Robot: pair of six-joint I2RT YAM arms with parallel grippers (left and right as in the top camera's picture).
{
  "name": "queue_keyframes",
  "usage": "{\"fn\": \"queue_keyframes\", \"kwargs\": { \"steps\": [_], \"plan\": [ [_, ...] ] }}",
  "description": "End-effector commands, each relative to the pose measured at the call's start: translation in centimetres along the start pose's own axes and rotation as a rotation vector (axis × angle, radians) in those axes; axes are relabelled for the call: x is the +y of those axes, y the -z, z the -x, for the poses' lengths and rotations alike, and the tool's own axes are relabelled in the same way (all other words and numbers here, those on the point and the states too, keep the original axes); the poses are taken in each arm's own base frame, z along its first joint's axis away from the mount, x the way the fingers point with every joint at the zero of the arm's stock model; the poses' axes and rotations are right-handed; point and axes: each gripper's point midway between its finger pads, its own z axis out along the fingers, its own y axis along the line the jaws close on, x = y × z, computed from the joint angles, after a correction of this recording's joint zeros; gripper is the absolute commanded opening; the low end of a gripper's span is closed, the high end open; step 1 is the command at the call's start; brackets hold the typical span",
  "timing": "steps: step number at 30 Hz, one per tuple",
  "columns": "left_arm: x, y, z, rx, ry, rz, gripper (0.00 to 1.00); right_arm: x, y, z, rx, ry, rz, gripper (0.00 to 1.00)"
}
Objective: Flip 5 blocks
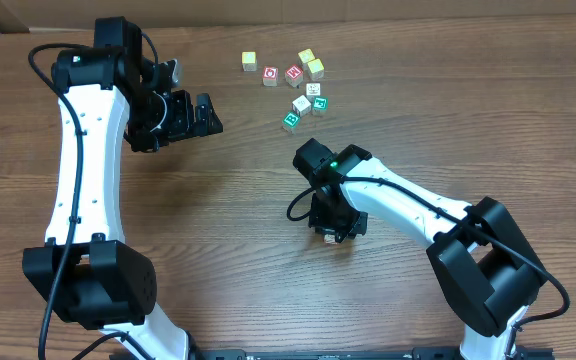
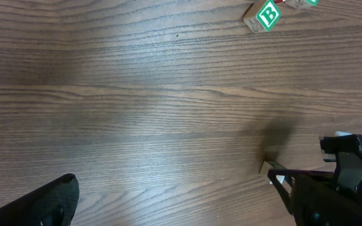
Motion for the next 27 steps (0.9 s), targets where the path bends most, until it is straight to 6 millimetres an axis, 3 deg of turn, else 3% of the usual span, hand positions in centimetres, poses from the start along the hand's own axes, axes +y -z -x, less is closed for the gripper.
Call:
{"fn": "queue_keyframes", "kwargs": {
  "steps": [1, 2, 3, 5, 13, 15, 16, 21, 22, 24, 25, 27],
  "plan": [
    [-0.2, 0.0, 0.4, -0.009, -0.021, 0.005, 1.0, -0.2, 0.5, 0.7, -0.044, -0.005, -0.003, 0.27],
    [-0.2, 0.0, 0.4, -0.009, -0.02, 0.005, 1.0, -0.2, 0.5, 0.9, -0.051, -0.005, -0.004, 0.26],
    [-0.2, 0.0, 0.4, -0.009, -0.021, 0.005, 1.0, -0.1, 0.5, 1.0, -0.054, -0.005, 0.0, 0.17],
    [-0.2, 0.0, 0.4, -0.009, -0.02, 0.005, 1.0, 0.1, 0.8, 1.0, -0.055, -0.003, 0.007, 0.12],
    [-0.2, 0.0, 0.5, -0.009, -0.021, 0.005, 1.0, 1.2, 7.2, 2.1, -0.069, 0.039, 0.015, 0.13],
    [-0.2, 0.0, 0.5, -0.009, -0.021, 0.005, 1.0, 1.1, 7.8, 2.0, -0.064, 0.037, 0.01, 0.16],
    [-0.2, 0.0, 0.4, -0.009, -0.021, 0.005, 1.0, 1.1, 7.8, 1.9, -0.061, 0.037, 0.008, 0.24],
    [-0.2, 0.0, 0.4, -0.009, -0.021, 0.005, 1.0, 0.8, 7.3, 1.8, -0.054, 0.035, -0.002, 0.25],
    [-0.2, 0.0, 0.4, -0.009, -0.02, 0.005, 1.0, 0.9, 7.1, 1.8, -0.057, 0.036, 0.001, 0.29],
    [-0.2, 0.0, 0.4, -0.009, -0.02, 0.005, 1.0, 1.1, 6.7, 2.1, -0.067, 0.037, 0.012, 0.61],
    [-0.2, 0.0, 0.5, -0.009, -0.02, 0.005, 1.0, 1.1, 6.5, 2.2, -0.068, 0.037, 0.014, 0.72],
    [-0.2, 0.0, 0.4, -0.009, -0.02, 0.005, 1.0, 1.2, 6.2, 2.2, -0.072, 0.038, 0.017, 0.76]
  ]
}}
